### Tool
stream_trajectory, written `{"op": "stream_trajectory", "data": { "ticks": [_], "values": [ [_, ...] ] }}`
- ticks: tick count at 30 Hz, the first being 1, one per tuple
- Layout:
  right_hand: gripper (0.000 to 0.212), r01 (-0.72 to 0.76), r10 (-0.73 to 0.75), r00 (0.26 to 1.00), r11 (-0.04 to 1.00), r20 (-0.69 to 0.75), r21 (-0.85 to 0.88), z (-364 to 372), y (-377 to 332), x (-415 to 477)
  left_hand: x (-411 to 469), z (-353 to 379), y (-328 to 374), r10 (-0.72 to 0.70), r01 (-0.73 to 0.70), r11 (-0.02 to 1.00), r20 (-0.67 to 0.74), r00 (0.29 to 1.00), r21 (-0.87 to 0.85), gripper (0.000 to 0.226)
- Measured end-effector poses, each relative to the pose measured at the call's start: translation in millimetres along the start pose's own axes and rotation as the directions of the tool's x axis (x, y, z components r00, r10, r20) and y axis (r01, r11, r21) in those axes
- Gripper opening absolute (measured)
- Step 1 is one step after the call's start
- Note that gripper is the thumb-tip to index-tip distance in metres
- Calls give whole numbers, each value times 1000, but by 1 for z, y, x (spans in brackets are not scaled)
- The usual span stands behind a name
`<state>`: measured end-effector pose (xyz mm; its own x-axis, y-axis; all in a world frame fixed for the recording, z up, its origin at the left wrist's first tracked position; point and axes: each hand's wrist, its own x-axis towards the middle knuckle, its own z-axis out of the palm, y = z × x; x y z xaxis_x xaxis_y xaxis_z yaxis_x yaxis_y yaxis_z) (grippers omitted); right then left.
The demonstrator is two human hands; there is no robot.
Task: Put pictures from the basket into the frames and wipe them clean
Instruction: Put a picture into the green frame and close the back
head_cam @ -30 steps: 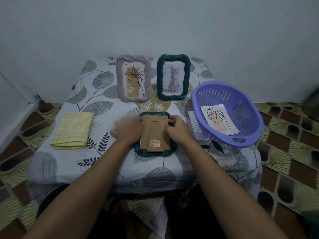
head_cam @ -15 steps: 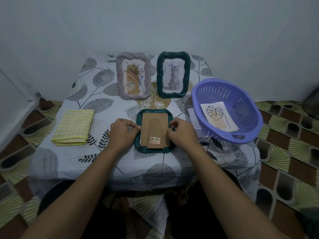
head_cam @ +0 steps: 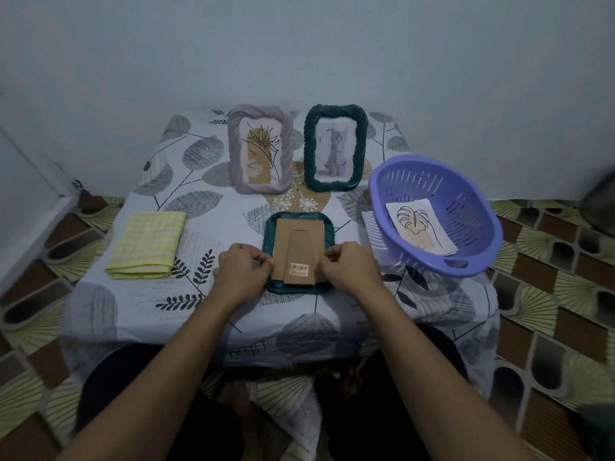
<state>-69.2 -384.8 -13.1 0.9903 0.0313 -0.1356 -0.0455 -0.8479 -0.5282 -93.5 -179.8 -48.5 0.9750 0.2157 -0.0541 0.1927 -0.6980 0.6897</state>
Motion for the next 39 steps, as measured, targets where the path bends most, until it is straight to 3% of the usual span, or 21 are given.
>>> {"op": "stream_trajectory", "data": {
  "ticks": [7, 11, 15, 21, 27, 31, 33, 36, 39],
  "values": [
    [17, 6, -6, 1000, 997, 1, -78, 2, 0, 8, -1, -1, 3, 27, -21, 995, -60, 998, 101, 11],
    [24, 109, -115, 989, 992, -93, -69, 13, -2, 17, 1, -4, 3, 10, -8, 992, -14, 1000, 128, 8],
    [46, 240, -241, 970, 970, -42, -26, 24, -2, 24, 4, -9, 3, 26, -26, 992, 3, 1000, 123, 13],
    [57, 315, -301, 947, 938, 109, -142, 36, 2, 30, 14, -18, -2, 41, -53, 989, 90, 995, 139, 19],
    [59, 325, -307, 945, 914, 110, -242, 41, 4, 31, 34, -20, -4, 64, -78, 993, 144, 988, 94, 16],
    [59, 333, -322, 943, 906, 83, -260, 43, 5, 32, 53, -12, 0, 57, -63, 993, 63, 996, 100, 18],
    [59, 334, -326, 943, 906, 74, -259, 44, 5, 33, 64, -5, 1, 77, -77, 993, 6, 997, 91, 5],
    [58, 334, -329, 942, 909, 64, -250, 44, 6, 34, 79, 5, 2, 95, -90, 992, -48, 994, 91, 23],
    [58, 340, -338, 940, 907, 54, -249, 44, 7, 35, 89, 11, 6, 79, -62, 989, -125, 989, 131, 26]
  ]
}}
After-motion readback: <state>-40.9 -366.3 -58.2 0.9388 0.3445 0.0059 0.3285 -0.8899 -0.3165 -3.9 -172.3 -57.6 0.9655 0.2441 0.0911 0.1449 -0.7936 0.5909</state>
